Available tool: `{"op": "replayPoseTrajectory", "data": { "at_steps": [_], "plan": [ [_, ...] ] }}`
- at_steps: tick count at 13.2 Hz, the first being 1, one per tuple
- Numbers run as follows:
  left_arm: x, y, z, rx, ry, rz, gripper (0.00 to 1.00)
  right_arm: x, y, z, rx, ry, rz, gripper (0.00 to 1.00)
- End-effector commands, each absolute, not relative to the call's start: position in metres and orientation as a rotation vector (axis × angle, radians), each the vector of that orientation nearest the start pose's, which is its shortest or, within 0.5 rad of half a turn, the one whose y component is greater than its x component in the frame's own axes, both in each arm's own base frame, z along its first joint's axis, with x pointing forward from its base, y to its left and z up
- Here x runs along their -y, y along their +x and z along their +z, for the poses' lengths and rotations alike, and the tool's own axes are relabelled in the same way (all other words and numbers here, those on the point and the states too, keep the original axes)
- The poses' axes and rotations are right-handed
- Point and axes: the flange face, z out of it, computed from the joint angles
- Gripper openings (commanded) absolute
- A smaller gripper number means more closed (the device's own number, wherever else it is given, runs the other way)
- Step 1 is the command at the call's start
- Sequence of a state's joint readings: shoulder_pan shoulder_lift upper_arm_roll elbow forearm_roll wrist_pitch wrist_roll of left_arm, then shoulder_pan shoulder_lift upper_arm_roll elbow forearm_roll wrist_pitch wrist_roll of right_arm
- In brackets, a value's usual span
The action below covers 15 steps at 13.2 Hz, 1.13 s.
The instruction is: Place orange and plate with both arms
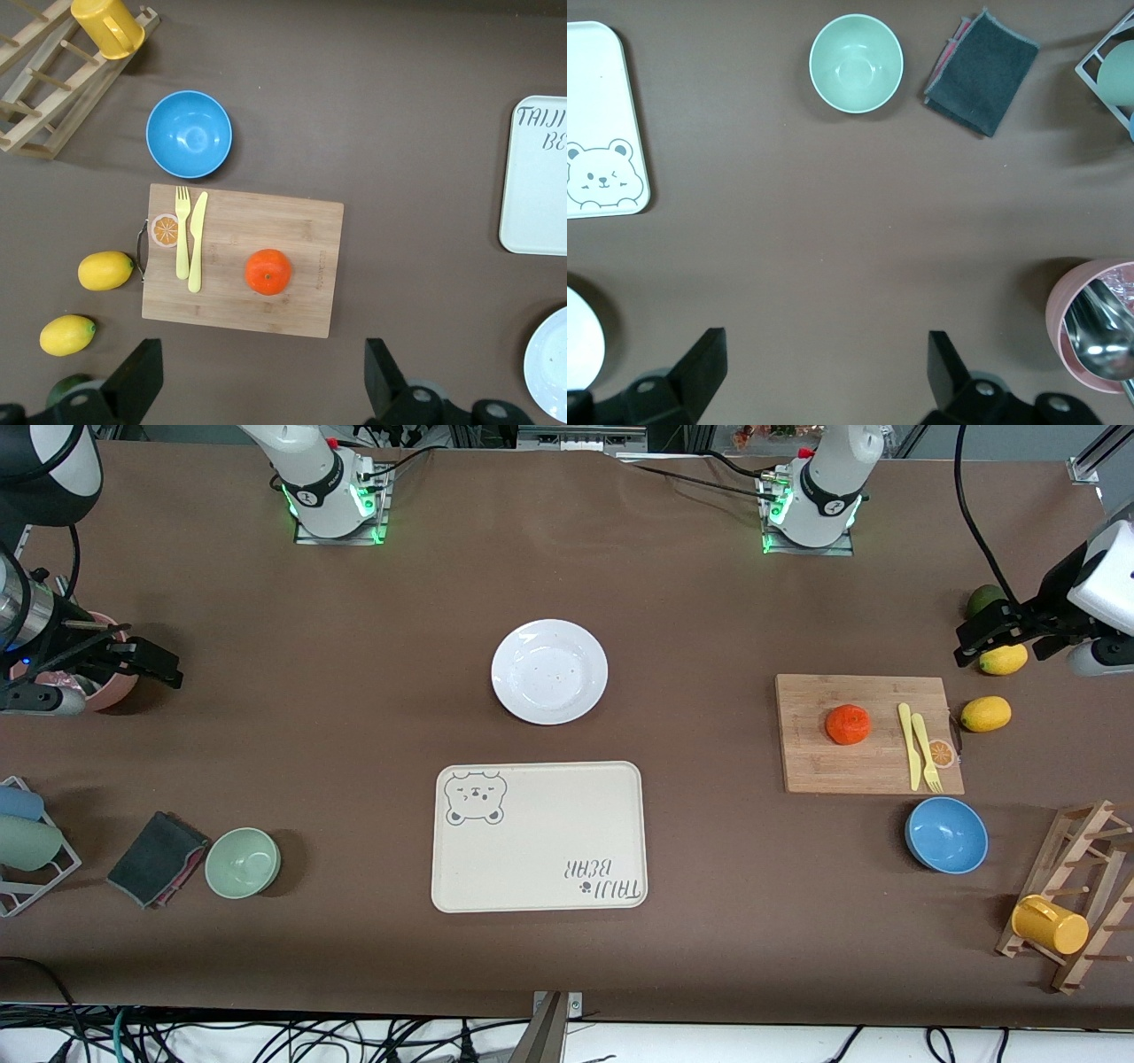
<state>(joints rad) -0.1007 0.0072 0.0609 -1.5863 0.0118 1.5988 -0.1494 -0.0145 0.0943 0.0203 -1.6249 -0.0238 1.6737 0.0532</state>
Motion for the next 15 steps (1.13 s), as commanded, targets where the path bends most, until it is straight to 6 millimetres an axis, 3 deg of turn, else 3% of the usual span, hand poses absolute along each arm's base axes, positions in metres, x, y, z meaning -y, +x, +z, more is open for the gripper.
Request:
{"op": "replayPoseTrajectory", "data": {
  "at_steps": [1,15],
  "plan": [
    [0.0226,0.5599,0.6209,0.177,-3.151,0.007,1.0,-0.0001,0.5833,0.5543,-0.051,-3.151,0.079,1.0],
    [0.0257,0.5569,0.6205,0.169,-3.147,0.038,1.0,-0.0001,0.5833,0.5543,-0.051,-3.151,0.079,1.0]
  ]
}}
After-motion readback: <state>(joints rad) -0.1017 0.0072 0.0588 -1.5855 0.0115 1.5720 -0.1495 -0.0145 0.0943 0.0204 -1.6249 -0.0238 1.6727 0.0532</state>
